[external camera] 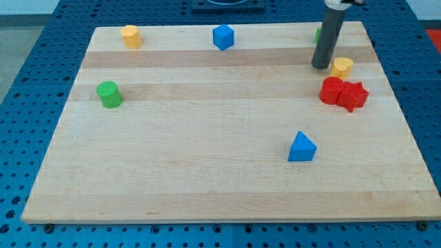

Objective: Push the yellow hexagon a bit left

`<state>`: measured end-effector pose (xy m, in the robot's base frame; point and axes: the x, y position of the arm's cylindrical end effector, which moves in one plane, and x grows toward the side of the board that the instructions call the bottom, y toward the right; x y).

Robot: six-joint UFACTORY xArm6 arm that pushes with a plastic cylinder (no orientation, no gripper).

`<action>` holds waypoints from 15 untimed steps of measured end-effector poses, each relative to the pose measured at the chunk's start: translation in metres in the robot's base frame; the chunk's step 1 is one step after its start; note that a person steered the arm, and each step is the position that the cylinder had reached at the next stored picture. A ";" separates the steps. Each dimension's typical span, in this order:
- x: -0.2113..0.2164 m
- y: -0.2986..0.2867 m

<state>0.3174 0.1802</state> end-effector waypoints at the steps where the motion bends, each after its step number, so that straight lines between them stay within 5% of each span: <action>1: -0.014 0.026; 15: 0.092 0.064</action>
<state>0.4090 0.2445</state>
